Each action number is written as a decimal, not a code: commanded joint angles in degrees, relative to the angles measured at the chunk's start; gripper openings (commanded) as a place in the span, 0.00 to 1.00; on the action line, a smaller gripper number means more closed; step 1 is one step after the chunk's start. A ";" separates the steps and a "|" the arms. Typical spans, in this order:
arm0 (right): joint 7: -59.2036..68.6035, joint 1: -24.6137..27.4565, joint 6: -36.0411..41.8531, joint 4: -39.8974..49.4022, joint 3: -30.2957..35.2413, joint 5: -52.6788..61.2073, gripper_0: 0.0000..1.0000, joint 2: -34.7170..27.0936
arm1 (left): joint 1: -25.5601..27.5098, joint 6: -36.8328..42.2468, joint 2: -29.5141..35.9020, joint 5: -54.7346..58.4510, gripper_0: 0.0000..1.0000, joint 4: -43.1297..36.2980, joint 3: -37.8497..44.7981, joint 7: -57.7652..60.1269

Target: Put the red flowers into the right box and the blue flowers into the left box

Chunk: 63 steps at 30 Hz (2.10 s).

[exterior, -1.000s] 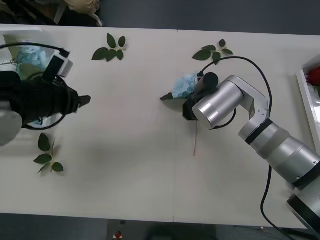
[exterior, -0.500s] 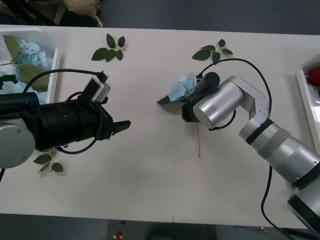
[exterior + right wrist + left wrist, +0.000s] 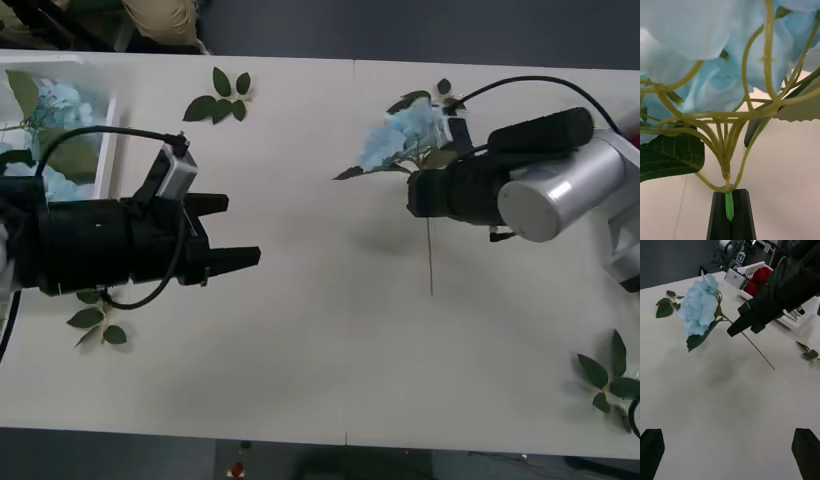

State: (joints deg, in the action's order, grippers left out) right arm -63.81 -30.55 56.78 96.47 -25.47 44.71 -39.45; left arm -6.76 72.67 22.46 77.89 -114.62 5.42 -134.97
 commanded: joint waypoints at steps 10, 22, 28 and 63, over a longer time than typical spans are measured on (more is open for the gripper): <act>-21.27 19.21 -4.40 16.74 22.40 23.05 0.00 -6.08 | -5.28 -1.22 -3.74 6.75 1.00 6.51 -3.84 -10.75; -49.48 30.02 -10.47 16.91 32.86 56.01 0.00 -5.99 | -5.46 -1.83 -3.66 15.36 1.00 11.17 -5.95 -10.14; -60.29 31.51 -12.57 16.91 32.86 63.57 0.00 -3.70 | -6.60 -1.13 -3.66 18.88 1.00 13.99 -6.48 -4.51; -91.19 18.59 -5.90 4.78 18.44 76.32 0.00 13.96 | -22.42 -11.50 -4.18 6.49 1.00 19.08 -25.02 14.30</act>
State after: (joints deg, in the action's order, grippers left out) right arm -153.69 -10.58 50.79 101.27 -7.56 120.57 -27.17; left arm -27.74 61.51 18.28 84.79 -94.37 -18.77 -122.35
